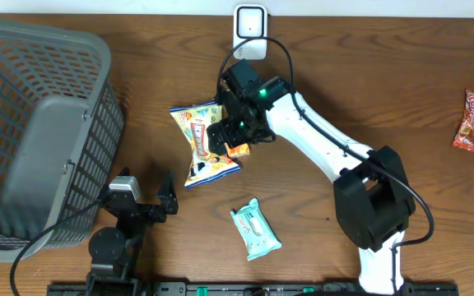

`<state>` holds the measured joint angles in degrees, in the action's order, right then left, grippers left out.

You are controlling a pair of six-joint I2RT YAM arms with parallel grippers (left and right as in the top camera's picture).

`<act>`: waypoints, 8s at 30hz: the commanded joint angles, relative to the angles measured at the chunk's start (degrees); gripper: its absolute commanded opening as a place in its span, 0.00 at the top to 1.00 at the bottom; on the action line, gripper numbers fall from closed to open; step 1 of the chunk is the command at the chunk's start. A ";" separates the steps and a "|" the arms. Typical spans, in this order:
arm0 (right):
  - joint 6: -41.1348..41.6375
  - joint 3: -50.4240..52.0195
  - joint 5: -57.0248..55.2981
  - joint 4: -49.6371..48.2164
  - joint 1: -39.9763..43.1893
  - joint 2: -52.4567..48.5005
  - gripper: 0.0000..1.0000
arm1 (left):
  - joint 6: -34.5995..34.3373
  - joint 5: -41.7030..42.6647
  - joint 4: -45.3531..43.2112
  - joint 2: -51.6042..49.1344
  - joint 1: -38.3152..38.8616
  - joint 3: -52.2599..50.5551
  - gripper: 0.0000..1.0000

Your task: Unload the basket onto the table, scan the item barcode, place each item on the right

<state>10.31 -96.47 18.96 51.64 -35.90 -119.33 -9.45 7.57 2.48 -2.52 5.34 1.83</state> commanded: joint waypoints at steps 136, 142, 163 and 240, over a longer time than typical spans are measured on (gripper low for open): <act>-69.05 -9.49 55.93 45.72 26.80 -2.54 0.99 | -0.74 0.37 0.81 0.04 -0.24 -1.60 0.02; -69.07 -9.49 54.60 45.53 26.80 -2.54 0.99 | -0.74 0.37 0.81 0.04 -0.24 -1.60 0.02; -69.44 -9.49 45.79 40.65 26.80 -2.56 0.99 | -0.74 0.37 0.81 0.04 -0.24 -1.60 0.02; -13.14 -32.48 -31.65 15.93 62.38 -21.09 0.51 | -0.74 0.37 0.81 0.04 -0.24 -1.60 0.02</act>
<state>-1.80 -129.14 -13.43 67.75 24.49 -143.00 -9.45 7.55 2.48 -2.52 5.34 1.83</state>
